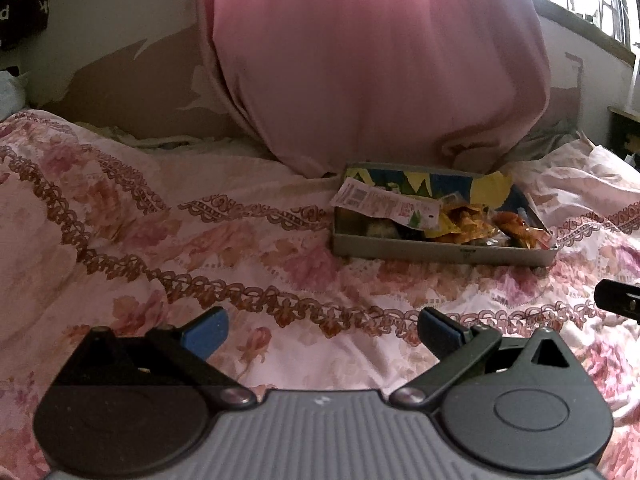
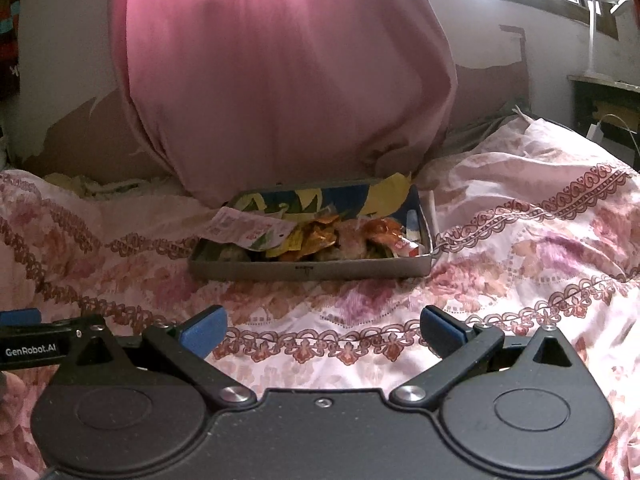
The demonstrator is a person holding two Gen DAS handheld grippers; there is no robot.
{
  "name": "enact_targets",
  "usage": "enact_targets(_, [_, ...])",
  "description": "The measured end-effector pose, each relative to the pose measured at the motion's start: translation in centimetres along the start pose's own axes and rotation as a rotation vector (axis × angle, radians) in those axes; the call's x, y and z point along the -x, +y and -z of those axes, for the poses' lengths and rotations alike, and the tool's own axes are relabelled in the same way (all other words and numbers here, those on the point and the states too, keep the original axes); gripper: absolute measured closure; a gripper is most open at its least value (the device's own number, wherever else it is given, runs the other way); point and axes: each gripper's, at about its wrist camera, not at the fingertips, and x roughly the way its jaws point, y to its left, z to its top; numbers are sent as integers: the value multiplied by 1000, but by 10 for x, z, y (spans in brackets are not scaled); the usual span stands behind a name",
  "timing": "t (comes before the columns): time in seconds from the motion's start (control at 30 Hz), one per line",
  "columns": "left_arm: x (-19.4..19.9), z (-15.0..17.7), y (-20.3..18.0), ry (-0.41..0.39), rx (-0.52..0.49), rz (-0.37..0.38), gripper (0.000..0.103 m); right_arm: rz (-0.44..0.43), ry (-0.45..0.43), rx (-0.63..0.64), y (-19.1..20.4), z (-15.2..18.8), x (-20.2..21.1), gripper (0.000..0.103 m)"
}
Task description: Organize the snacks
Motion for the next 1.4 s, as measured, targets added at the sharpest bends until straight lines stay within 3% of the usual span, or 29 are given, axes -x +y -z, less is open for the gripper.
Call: enact_targets(1.4, [-1,4,3,26,-13,-4,0,15,35,25,2,7,-7,1])
